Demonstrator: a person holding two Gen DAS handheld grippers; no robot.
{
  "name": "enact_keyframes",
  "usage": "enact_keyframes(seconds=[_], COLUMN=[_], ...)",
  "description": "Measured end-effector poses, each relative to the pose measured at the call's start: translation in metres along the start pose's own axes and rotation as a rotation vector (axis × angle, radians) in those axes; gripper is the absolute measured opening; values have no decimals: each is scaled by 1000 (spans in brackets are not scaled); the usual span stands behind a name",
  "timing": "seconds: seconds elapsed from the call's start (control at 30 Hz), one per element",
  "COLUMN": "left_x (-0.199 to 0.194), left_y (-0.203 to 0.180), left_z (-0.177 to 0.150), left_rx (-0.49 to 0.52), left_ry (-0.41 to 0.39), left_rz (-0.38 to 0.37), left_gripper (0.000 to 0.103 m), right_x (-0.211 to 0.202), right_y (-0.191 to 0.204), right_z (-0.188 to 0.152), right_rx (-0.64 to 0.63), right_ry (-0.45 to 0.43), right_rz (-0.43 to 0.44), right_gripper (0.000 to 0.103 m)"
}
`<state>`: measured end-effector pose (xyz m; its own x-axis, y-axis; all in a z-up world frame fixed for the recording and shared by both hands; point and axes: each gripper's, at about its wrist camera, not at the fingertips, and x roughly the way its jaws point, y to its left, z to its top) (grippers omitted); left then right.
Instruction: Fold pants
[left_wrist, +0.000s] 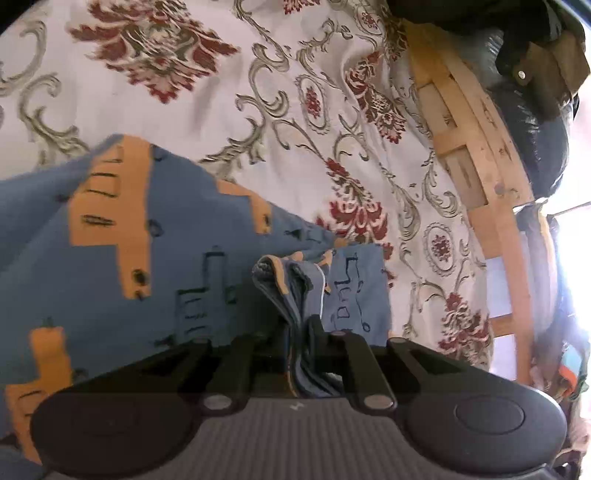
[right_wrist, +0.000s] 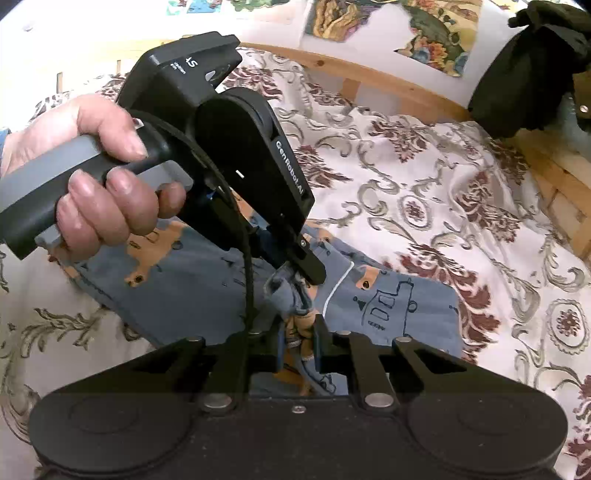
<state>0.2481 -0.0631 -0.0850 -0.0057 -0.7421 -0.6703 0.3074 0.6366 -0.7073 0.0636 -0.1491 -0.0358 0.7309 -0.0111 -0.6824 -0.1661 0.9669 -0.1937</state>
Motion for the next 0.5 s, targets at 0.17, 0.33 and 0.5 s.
enact_keyframes(seconds=[0.17,0.33,0.5], left_x=[-17,-36,-56], left_y=[11,27,36], left_z=[-4,-12,-17], left_rx=[-8,-38,-31], left_ry=[-15,-33,-62], left_rz=[31,69,115], left_gripper=[10,11,11], right_x=[2,4,5], right_y=[16,34,52], right_z=[7,11,17], right_rx=[-23,-47,-68], right_ry=[-8,-6,-9], right_rz=[38,90,130], right_gripper=[15,15,15])
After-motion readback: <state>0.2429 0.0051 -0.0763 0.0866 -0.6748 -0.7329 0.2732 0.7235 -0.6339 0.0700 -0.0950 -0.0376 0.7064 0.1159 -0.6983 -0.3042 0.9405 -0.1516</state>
